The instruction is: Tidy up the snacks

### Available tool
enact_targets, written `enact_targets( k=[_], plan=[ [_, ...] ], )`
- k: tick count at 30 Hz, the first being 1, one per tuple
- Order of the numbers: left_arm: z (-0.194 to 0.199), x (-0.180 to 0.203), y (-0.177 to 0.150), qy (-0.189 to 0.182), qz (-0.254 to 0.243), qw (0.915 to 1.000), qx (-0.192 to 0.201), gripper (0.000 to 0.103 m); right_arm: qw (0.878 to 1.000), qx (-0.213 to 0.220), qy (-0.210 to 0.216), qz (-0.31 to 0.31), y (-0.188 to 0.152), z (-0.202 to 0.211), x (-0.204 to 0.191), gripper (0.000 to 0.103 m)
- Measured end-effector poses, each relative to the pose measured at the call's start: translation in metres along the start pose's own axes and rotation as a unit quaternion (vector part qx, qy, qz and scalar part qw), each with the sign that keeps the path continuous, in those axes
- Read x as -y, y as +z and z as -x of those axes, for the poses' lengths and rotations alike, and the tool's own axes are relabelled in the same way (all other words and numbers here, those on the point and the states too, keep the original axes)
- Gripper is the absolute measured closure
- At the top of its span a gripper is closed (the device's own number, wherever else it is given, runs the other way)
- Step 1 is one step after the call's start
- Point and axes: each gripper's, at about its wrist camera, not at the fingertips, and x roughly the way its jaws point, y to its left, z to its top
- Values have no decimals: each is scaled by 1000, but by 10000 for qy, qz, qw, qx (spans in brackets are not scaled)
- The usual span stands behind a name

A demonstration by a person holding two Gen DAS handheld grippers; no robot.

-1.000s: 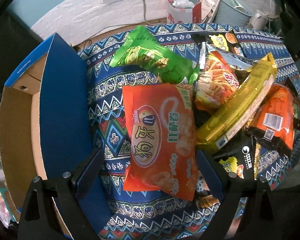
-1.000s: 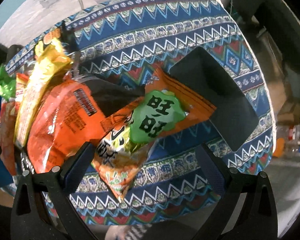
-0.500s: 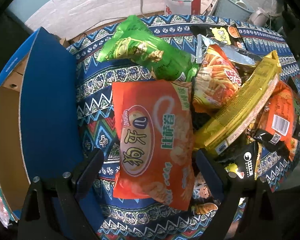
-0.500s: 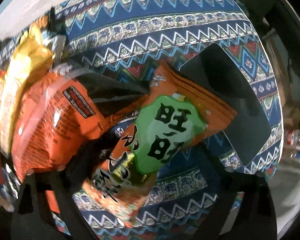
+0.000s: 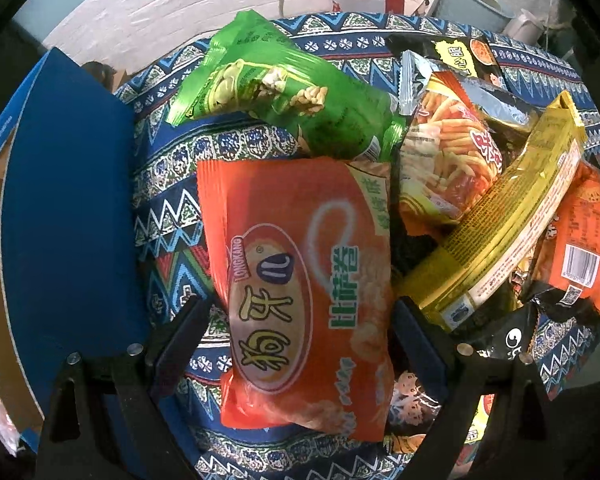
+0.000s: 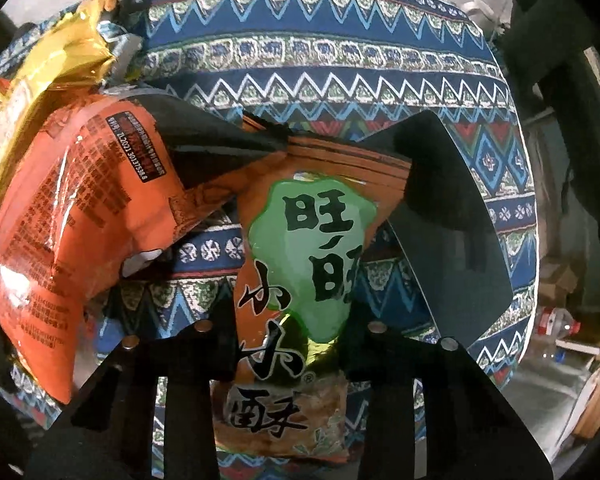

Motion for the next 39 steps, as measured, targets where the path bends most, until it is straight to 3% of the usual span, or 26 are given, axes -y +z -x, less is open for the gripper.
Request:
enact_targets(
  k=[5,11,17,25,31,39],
  plan=[
    [-1,-2,-8,-200,1,9997,121,45,9995,297,18,-140,-5,26,16,70],
    [8,7,-19,-115,-355,9986,372,66,9978,586,40,-320,-4,49,26,70],
    [23,13,-28,1,-500,9973,547,66,9958,868,60,-267,-12,77,31,70],
    [66,12,-46,-113,-368,9957,841,66,9906,1345,268,4,-14,106,11,70],
    [103,-12,-67,-208,-336,9927,1144,66,9843,1692,382,328,-14,132,-16,70],
    [129,-30,-69,-278,-147,9882,1498,66,9761,1964,677,637,-6,155,-47,70]
  ],
)
